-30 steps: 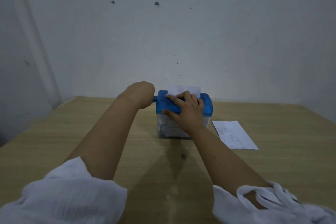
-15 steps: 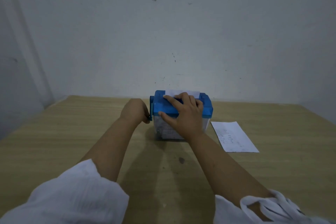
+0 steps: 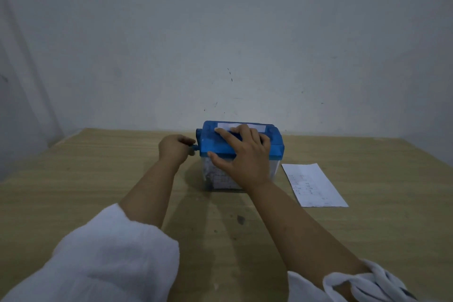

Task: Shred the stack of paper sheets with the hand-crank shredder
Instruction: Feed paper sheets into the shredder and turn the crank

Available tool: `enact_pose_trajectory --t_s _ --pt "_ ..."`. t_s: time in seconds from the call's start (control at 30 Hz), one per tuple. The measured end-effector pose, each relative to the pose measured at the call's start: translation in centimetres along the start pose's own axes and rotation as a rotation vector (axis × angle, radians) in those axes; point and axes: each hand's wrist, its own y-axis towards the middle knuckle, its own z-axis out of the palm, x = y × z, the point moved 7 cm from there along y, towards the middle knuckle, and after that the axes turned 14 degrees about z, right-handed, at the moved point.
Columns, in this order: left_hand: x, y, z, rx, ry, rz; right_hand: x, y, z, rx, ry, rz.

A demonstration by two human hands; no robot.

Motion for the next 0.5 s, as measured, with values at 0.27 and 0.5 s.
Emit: enact_pose_trajectory --t_s 0.27,0.5 --pt "-1.9 -2.1 2.9 0.148 -0.742 -0.506 0.1 0.1 0.0 0.016 -0.006 0.008" --pt "-5.7 -2.7 3.1 0.193 -0.527 -0.348 0.2 0.2 0.0 0.018 -0.002 0.018"
